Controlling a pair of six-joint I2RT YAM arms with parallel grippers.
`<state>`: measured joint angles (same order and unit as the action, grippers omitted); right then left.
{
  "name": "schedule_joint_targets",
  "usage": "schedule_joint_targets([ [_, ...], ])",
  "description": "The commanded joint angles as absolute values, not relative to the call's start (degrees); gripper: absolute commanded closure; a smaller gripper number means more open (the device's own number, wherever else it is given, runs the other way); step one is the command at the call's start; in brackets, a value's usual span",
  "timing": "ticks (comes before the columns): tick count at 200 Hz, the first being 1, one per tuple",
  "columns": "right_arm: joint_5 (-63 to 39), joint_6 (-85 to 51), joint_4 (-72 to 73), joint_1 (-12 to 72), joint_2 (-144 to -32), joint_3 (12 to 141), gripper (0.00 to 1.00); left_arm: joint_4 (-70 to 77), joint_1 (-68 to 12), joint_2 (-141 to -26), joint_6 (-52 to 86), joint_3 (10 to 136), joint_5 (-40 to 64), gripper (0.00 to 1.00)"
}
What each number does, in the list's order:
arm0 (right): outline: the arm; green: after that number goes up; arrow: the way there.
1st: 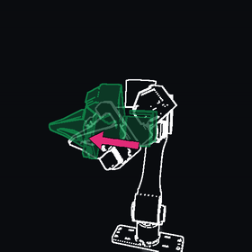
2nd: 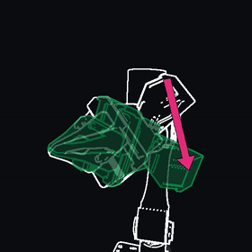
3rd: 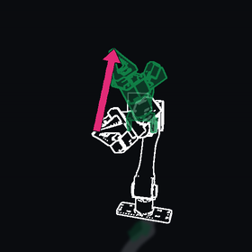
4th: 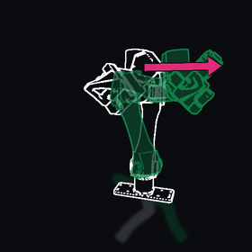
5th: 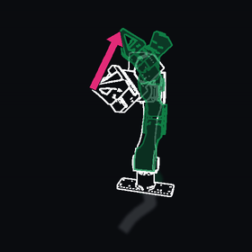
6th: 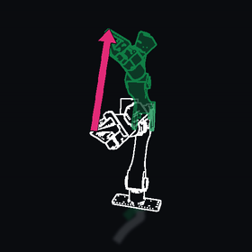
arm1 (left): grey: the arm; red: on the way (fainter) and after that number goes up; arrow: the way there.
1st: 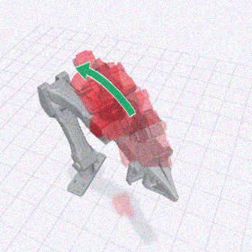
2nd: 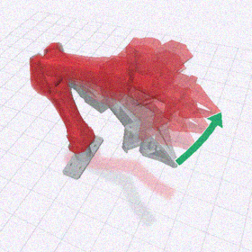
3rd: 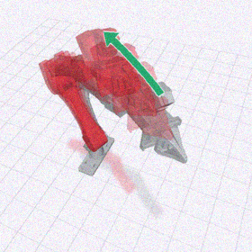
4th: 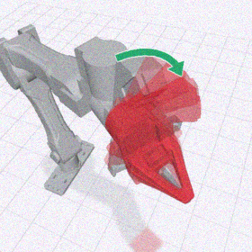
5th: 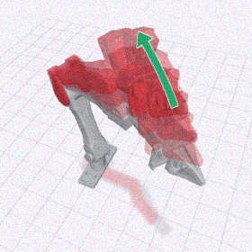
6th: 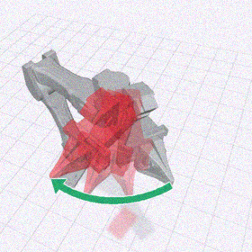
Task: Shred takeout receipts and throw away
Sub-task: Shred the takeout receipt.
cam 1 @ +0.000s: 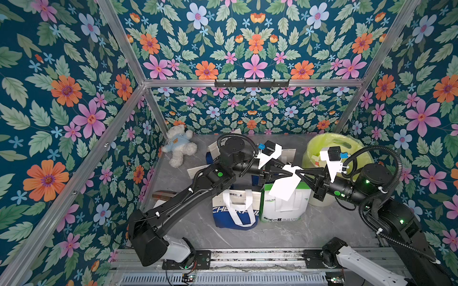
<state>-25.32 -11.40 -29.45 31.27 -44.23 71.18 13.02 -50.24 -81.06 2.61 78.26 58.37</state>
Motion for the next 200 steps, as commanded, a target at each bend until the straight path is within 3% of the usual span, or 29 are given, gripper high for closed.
schedule_joint_targets([
  [1,-25.3,-10.4,-29.2,31.3,-44.4,71.2,1.00,14.4,-50.2,-80.5,2.5,78.5,58.0,0.77],
  [75,-26.0,-10.3,-30.2,31.3,-45.2,71.9,1.00,14.4,-50.3,-80.6,2.5,78.3,57.7,0.82],
  [89,-26.2,-10.3,-30.5,31.3,-45.4,71.8,1.00,14.4,-50.3,-80.7,2.5,78.3,57.3,0.87],
  [107,-26.0,-10.3,-30.6,31.3,-45.4,71.8,1.00,14.4,-50.3,-80.8,2.5,78.2,56.2,1.00],
  [135,-24.4,-10.6,-30.5,31.3,-45.1,71.8,1.00,14.4,-50.4,-80.8,2.5,77.7,54.3,1.00],
  [146,-23.9,-10.7,-30.5,31.3,-44.9,71.9,0.87,14.4,-50.5,-80.8,2.6,77.5,53.7,1.00],
  [155,-23.5,-10.9,-30.3,31.3,-44.7,71.9,0.83,14.3,-50.5,-80.9,2.6,77.4,53.2,1.00],
  [200,-23.7,-11.2,-28.7,31.3,-43.7,72.3,0.84,14.0,-50.8,-80.9,2.5,77.2,52.9,1.00],
])
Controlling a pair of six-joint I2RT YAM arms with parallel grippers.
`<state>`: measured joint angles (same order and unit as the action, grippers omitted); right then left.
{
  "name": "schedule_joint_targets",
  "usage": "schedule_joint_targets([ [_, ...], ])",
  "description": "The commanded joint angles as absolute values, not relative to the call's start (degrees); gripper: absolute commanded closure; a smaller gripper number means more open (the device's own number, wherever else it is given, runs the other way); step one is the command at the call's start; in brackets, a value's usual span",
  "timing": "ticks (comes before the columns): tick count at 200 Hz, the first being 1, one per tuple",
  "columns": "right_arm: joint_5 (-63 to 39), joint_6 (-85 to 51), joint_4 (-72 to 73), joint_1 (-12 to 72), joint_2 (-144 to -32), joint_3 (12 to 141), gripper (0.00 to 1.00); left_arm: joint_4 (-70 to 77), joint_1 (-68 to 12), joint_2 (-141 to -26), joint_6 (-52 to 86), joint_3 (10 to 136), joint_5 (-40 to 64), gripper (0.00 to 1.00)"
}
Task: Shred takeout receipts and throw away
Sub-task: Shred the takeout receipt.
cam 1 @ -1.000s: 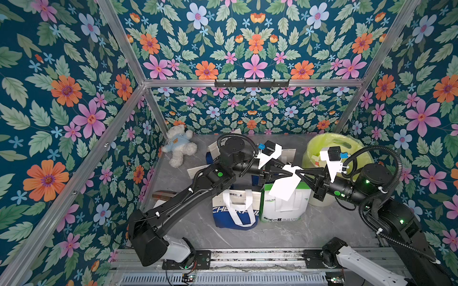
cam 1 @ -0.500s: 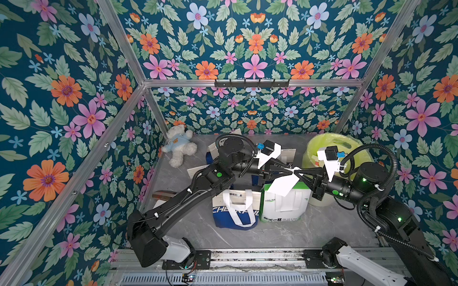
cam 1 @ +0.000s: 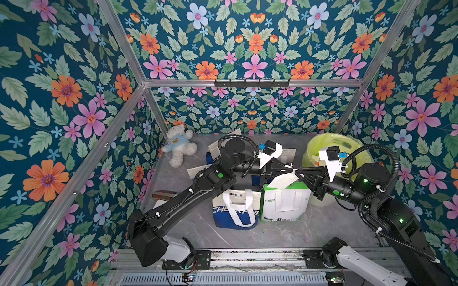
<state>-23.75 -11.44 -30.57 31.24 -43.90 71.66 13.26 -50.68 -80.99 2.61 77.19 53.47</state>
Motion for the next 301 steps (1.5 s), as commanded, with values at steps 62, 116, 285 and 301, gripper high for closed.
schedule_joint_targets([
  [62,-24.3,-11.7,-28.9,31.3,-45.5,72.1,0.89,14.1,-51.1,-80.9,2.5,77.3,53.0,1.00],
  [116,-21.7,-13.8,-28.7,31.3,-46.7,72.1,1.00,18.3,-51.6,-80.0,2.1,75.1,51.9,1.00],
  [285,5.1,-20.0,-42.4,31.0,-53.1,76.7,1.00,60.9,-54.8,-71.1,6.0,54.7,30.6,1.00],
  [301,6.8,-19.3,-45.0,28.7,-54.7,78.3,1.00,62.2,-54.8,-69.2,5.6,53.3,28.3,1.00],
])
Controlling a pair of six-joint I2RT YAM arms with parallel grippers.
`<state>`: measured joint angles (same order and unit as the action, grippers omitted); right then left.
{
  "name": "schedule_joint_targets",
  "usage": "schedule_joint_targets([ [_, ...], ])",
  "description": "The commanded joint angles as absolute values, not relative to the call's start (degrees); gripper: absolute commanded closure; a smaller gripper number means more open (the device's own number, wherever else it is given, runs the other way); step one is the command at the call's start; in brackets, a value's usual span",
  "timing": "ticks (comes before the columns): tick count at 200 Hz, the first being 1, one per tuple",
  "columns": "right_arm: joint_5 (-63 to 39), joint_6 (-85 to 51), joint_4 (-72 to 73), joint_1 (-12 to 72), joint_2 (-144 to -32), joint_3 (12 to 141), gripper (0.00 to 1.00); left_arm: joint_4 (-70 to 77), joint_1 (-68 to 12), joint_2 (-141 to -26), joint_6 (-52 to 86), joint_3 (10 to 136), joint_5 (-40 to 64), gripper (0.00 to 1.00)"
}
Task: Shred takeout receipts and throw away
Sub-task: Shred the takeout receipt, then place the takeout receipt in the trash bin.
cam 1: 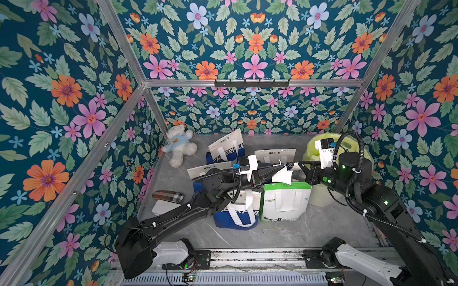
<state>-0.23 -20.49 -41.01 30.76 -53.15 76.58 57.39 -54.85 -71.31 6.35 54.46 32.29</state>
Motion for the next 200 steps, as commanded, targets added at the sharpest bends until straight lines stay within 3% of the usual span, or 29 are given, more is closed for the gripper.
schedule_joint_targets([
  [1,6.8,-19.3,-45.2,28.5,-54.7,78.4,1.00,62.3,-54.8,-69.1,5.6,53.3,28.2,1.00],
  [72,-3.3,-29.0,-47.8,-7.9,-58.1,86.9,1.00,57.7,-54.8,-63.1,3.1,50.8,25.1,1.00],
  [119,2.5,-29.2,-38.6,-11.2,-56.6,77.6,1.00,59.3,-54.8,-65.9,6.1,51.6,25.7,1.00],
  [148,1.0,-27.6,-36.6,-11.4,-56.4,72.5,1.00,61.2,-54.9,-67.9,8.0,52.0,26.2,1.00],
  [152,-0.5,-27.0,-36.6,-11.4,-56.5,72.3,0.93,61.4,-54.9,-68.2,8.3,52.1,26.2,1.00],
  [165,-8.4,-25.1,-37.1,-11.4,-57.2,72.5,0.52,62.3,-54.9,-69.2,9.1,52.4,26.2,1.00],
  [171,-11.1,-24.9,-37.7,-11.4,-57.7,72.9,0.38,62.7,-54.9,-69.7,9.4,52.6,26.2,1.00],
  [180,-13.8,-25.3,-38.6,-11.4,-58.3,73.7,0.31,63.3,-54.9,-70.5,9.9,52.9,26.2,1.00],
  [200,-17.6,-25.5,-38.3,-11.4,-57.6,74.3,0.26,65.0,-54.9,-72.2,11.3,53.7,26.1,1.00],
])
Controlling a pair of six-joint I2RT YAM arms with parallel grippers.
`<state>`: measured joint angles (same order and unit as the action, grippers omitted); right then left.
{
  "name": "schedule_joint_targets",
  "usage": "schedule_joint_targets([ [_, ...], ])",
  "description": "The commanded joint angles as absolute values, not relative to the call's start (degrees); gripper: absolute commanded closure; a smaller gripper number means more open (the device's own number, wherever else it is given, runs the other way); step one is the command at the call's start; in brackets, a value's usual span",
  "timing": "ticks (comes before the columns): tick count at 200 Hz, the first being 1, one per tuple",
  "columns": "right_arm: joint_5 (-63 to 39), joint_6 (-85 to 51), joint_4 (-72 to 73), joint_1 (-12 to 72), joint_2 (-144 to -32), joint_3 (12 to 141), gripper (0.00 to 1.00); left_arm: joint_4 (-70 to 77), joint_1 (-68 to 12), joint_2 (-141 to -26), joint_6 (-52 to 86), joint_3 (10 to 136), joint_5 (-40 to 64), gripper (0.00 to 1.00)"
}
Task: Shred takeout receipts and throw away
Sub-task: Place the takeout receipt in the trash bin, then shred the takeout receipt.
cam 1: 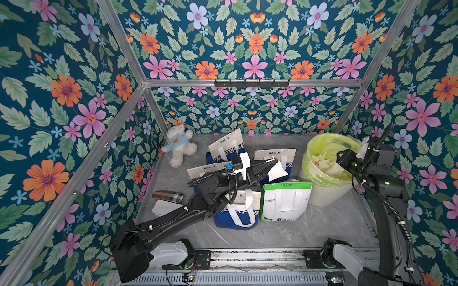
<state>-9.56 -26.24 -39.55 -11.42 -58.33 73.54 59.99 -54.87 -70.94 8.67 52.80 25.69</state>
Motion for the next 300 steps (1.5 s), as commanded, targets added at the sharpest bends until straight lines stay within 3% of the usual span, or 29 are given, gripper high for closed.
schedule_joint_targets([
  [1,-17.7,-25.5,-38.2,-11.5,-57.4,74.3,0.26,65.2,-54.9,-72.3,11.4,53.7,26.1,1.00],
  [44,-23.7,-24.3,-29.6,-11.4,-49.1,71.6,0.27,68.2,-55.0,-75.0,14.8,54.7,24.5,1.00],
  [70,-45.2,-28.9,-14.5,-11.5,-44.4,65.9,0.33,71.3,-55.1,-77.5,18.8,55.7,23.7,1.00],
  [86,-60.9,-42.0,4.0,-11.4,-44.8,60.9,0.32,75.2,-55.2,-79.8,22.4,56.4,23.6,1.00],
  [99,-65.9,-54.0,21.5,-11.3,-45.4,56.0,0.32,78.6,-55.3,-81.7,25.4,56.8,23.7,1.00],
  [112,-67.9,-58.7,28.7,-10.9,-45.9,54.0,0.31,81.3,-55.4,-83.5,28.1,57.2,23.2,1.00],
  [161,-66.9,-39.8,7.7,3.1,-46.1,58.7,0.32,83.2,-56.6,-86.3,30.9,58.8,22.4,1.00],
  [194,-65.7,-36.8,3.7,6.1,-45.6,57.5,0.42,82.5,-56.8,-86.0,30.8,58.4,21.3,1.00],
  [245,-65.3,-35.3,1.2,7.6,-44.6,56.0,0.66,81.6,-57.2,-85.5,29.6,58.6,20.4,1.00],
  [271,-64.8,-36.2,1.7,8.4,-44.4,55.5,0.87,81.6,-57.3,-85.9,29.3,58.7,20.2,1.00],
  [280,-64.2,-36.6,1.8,8.8,-44.4,55.4,1.00,81.5,-57.3,-86.0,29.3,58.7,20.0,1.00],
  [300,-62.2,-38.1,2.4,9.2,-44.1,54.9,1.00,80.7,-57.3,-86.0,29.2,58.6,19.8,1.00],
])
